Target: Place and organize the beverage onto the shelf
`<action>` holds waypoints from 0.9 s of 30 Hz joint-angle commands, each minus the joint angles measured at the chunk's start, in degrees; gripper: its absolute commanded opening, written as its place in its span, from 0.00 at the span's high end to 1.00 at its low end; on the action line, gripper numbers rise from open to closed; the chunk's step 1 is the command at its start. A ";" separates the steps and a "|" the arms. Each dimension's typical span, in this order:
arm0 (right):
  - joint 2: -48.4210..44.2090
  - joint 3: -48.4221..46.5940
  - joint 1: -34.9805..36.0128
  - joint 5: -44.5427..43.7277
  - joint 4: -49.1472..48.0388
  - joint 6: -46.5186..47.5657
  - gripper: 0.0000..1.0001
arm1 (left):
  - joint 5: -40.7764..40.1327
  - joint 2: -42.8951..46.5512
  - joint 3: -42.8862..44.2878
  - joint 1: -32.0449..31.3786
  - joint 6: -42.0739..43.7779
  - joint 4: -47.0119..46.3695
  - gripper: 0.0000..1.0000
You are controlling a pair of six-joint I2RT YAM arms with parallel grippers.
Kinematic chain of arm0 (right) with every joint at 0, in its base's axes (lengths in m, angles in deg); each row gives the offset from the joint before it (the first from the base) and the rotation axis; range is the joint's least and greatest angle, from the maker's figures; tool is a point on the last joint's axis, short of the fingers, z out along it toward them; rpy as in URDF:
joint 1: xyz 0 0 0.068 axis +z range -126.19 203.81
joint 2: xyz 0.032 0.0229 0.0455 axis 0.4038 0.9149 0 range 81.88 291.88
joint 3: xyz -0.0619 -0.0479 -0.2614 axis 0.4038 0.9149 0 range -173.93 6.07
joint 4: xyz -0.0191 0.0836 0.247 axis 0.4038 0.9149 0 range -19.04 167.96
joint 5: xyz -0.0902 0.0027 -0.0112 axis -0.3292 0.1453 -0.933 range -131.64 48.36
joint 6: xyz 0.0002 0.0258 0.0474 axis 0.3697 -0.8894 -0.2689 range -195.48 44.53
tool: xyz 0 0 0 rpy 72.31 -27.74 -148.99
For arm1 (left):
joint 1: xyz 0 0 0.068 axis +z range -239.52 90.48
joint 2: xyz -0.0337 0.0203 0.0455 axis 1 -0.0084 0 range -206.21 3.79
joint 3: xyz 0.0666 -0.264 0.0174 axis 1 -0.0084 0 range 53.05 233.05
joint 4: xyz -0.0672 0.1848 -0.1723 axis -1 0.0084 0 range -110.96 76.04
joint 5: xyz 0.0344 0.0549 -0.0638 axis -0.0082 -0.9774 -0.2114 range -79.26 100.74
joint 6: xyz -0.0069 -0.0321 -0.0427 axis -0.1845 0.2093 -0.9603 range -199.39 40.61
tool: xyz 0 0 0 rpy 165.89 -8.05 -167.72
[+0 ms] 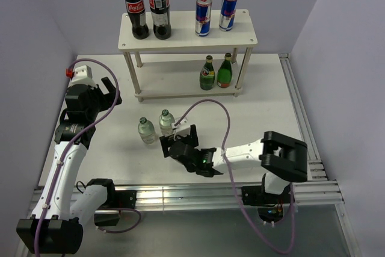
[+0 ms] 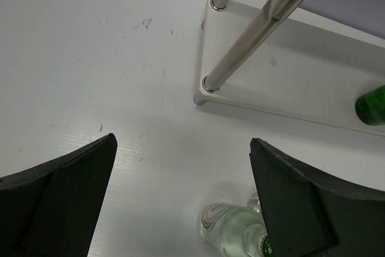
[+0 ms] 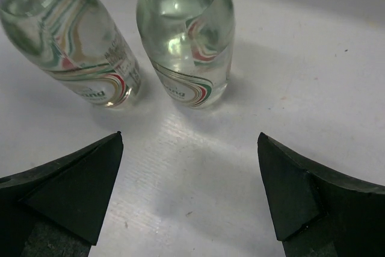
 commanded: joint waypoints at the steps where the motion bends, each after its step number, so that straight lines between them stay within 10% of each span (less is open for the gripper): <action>1: 4.39 -3.54 -1.20 -0.42 -7.20 1.98 0.00 | 0.73 0.62 0.53 0.17 1.02 -1.04 0.00; 20: 19.16 -12.06 -10.78 4.24 -18.72 5.32 0.01 | 1.88 0.62 0.53 0.17 1.11 -1.39 0.01; 23: 20.48 -12.68 -12.01 4.76 -19.50 5.32 0.08 | 2.05 1.06 0.44 0.17 1.11 -1.57 0.01; 27: 21.54 -12.07 -13.42 5.29 -21.09 5.41 0.40 | 2.76 1.50 0.61 -0.26 0.15 -2.01 0.01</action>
